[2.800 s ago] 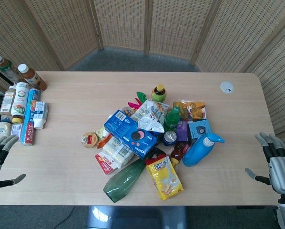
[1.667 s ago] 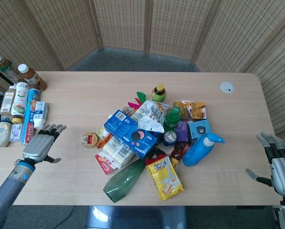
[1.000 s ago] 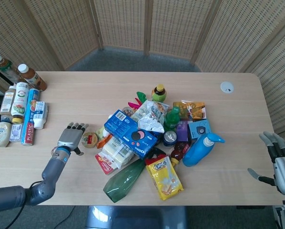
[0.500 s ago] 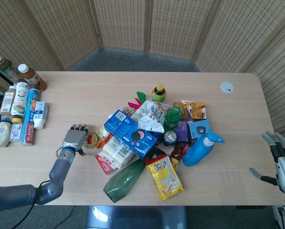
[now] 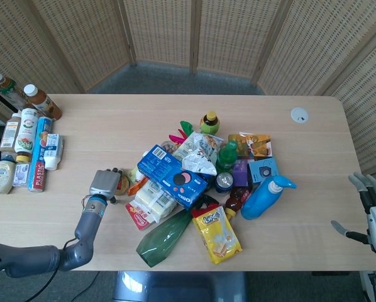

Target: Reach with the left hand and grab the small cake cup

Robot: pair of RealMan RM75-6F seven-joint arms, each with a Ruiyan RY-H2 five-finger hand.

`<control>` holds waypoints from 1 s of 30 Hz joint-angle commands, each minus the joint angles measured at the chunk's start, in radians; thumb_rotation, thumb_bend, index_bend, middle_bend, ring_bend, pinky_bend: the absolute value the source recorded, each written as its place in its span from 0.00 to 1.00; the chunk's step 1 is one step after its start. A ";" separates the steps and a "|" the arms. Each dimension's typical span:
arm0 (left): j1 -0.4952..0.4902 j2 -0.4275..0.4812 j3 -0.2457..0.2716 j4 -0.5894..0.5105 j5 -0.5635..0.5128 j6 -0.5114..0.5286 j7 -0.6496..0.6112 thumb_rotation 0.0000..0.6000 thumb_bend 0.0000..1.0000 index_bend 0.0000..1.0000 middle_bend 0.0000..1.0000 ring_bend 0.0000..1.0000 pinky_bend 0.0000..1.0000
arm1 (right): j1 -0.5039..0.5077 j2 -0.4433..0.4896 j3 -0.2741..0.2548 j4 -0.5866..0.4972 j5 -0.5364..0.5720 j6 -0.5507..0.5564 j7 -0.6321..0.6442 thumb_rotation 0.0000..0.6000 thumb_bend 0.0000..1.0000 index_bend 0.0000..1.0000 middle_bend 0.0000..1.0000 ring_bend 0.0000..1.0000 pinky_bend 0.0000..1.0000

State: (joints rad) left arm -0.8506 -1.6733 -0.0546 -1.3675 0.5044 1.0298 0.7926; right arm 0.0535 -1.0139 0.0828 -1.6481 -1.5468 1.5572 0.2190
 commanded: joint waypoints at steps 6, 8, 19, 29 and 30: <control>0.025 0.053 -0.018 -0.065 0.061 0.065 -0.004 1.00 0.00 0.28 0.58 0.60 0.63 | -0.001 0.000 -0.001 -0.002 -0.004 0.003 -0.002 1.00 0.00 0.00 0.00 0.00 0.00; 0.031 0.082 -0.027 -0.097 0.068 0.075 -0.010 1.00 0.00 0.28 0.58 0.60 0.63 | -0.002 0.001 -0.001 -0.003 -0.004 0.004 -0.003 1.00 0.00 0.00 0.00 0.00 0.00; 0.046 0.297 -0.082 -0.352 0.122 0.175 0.008 1.00 0.00 0.28 0.57 0.60 0.63 | -0.003 0.001 0.000 -0.007 -0.005 0.006 -0.010 1.00 0.00 0.00 0.00 0.00 0.00; 0.040 0.434 -0.117 -0.538 0.145 0.236 0.046 1.00 0.00 0.28 0.56 0.60 0.63 | -0.007 0.005 0.000 -0.012 -0.007 0.014 -0.006 1.00 0.00 0.00 0.00 0.00 0.00; 0.039 0.441 -0.120 -0.549 0.145 0.240 0.048 1.00 0.00 0.28 0.56 0.60 0.63 | -0.007 0.005 0.000 -0.012 -0.007 0.014 -0.006 1.00 0.00 0.00 0.00 0.00 0.00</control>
State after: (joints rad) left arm -0.8096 -1.2465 -0.1667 -1.8965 0.6441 1.2579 0.8326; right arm 0.0462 -1.0085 0.0828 -1.6602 -1.5535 1.5714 0.2131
